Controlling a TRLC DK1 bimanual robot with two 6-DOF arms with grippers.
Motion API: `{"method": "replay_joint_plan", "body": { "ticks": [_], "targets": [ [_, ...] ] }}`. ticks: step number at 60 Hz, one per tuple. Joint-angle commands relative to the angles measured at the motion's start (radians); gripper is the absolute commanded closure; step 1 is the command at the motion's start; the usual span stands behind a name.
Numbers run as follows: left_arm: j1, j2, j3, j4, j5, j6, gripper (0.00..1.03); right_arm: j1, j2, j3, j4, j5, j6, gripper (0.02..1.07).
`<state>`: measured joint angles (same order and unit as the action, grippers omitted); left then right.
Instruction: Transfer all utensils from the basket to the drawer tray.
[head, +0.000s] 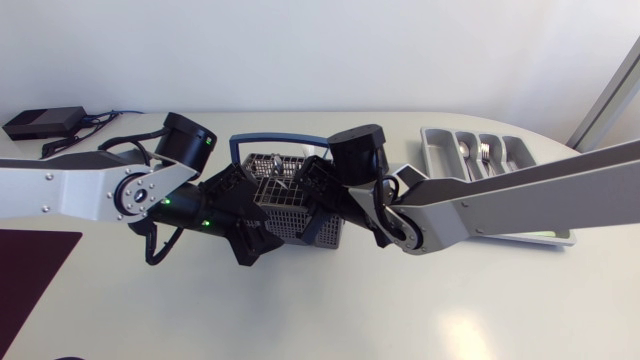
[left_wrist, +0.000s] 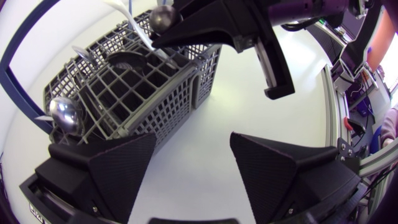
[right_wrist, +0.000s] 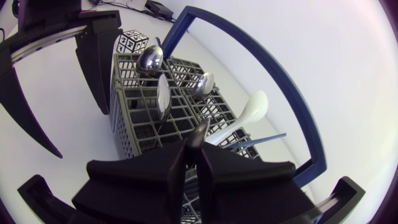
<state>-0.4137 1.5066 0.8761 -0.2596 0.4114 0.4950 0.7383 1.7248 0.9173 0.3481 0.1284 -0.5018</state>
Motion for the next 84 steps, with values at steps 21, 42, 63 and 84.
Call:
{"method": "replay_joint_plan", "body": {
  "ticks": [21, 42, 63, 84],
  "targets": [
    [-0.011, 0.026, 0.012, 0.005, 0.007, 0.007, 0.2, 0.021, -0.08, 0.008, 0.008, 0.014, -0.001, 1.02],
    [-0.023, 0.014, 0.009, 0.003, 0.007, 0.005, 0.2, 0.024, -0.222, -0.061, -0.009, -0.052, 0.02, 1.02],
    [-0.036, 0.004, 0.011, 0.0, 0.006, 0.002, 0.2, -0.013, -0.307, -0.047, -0.104, -0.214, 0.131, 1.02],
    [-0.037, -0.051, 0.034, -0.061, 0.006, -0.007, 0.2, -0.232, -0.562, -0.047, -0.382, -0.435, 0.206, 1.02]
  ]
}}
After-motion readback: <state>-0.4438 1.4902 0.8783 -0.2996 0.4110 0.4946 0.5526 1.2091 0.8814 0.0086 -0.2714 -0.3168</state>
